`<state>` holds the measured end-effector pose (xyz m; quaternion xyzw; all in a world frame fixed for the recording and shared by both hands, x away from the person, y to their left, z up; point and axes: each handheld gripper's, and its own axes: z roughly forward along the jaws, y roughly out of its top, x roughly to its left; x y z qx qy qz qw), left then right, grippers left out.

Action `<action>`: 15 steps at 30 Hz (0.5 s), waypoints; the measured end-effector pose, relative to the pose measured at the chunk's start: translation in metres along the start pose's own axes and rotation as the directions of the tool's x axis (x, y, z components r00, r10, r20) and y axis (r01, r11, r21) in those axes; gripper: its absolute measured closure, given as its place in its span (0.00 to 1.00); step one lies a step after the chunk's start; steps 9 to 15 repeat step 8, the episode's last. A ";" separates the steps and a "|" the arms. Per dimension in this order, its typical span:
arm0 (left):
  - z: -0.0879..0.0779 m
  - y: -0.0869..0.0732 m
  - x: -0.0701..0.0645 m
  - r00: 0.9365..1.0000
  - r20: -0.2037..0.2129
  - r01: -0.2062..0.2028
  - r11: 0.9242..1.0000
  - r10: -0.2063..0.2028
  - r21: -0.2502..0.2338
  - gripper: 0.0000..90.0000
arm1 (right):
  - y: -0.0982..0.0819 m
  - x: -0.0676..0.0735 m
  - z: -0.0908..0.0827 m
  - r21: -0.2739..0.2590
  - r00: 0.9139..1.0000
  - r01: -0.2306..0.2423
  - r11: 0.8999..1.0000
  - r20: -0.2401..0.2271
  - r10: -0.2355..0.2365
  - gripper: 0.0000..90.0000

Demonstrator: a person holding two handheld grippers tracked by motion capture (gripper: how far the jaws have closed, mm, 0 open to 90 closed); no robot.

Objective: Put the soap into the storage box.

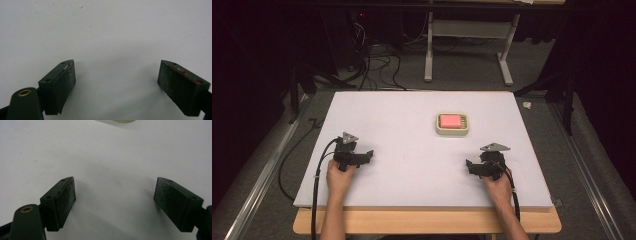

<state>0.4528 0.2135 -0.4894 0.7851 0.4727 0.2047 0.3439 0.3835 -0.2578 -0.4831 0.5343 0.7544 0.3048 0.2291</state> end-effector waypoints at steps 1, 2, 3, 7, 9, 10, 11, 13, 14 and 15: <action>0.000 0.000 0.000 1.000 0.000 0.000 1.000 0.000 0.000 0.17 | 0.000 0.000 0.000 0.000 1.000 0.000 1.000 0.000 0.000 0.20; 0.000 0.000 0.000 1.000 0.000 0.000 1.000 0.000 0.000 0.17 | 0.000 0.000 0.000 0.001 1.000 -0.001 1.000 -0.002 0.001 0.20; 0.000 0.000 0.000 1.000 0.000 0.000 1.000 0.000 0.000 0.17 | 0.000 0.000 0.000 0.001 1.000 -0.001 1.000 -0.002 0.001 0.20; 0.000 0.000 0.000 1.000 0.001 0.001 1.000 -0.001 0.000 0.17 | 0.000 -0.001 0.000 0.002 1.000 -0.002 1.000 -0.006 0.002 0.20; 0.000 0.000 0.000 1.000 0.000 0.001 1.000 -0.001 0.000 0.17 | 0.000 -0.001 0.000 0.003 1.000 -0.004 1.000 -0.007 0.004 0.20; 0.000 0.000 0.000 1.000 0.000 0.001 1.000 -0.001 0.000 0.17 | 0.000 -0.001 0.000 0.003 1.000 -0.004 1.000 -0.007 0.004 0.20; 0.000 0.000 0.000 1.000 0.000 0.001 1.000 -0.001 0.000 0.17 | 0.000 -0.001 0.000 0.003 1.000 -0.004 1.000 -0.007 0.004 0.20; 0.000 0.000 0.000 1.000 0.000 0.001 1.000 -0.001 0.000 0.17 | 0.000 -0.001 0.000 0.003 1.000 -0.004 1.000 -0.007 0.004 0.20; 0.000 0.000 0.000 1.000 0.000 0.001 1.000 -0.001 0.000 0.17 | 0.000 -0.001 0.000 0.003 1.000 -0.004 1.000 -0.007 0.004 0.20; 0.000 0.000 0.000 1.000 0.000 0.001 1.000 -0.001 0.000 0.17 | 0.000 -0.001 0.000 0.003 1.000 -0.004 1.000 -0.007 0.004 0.20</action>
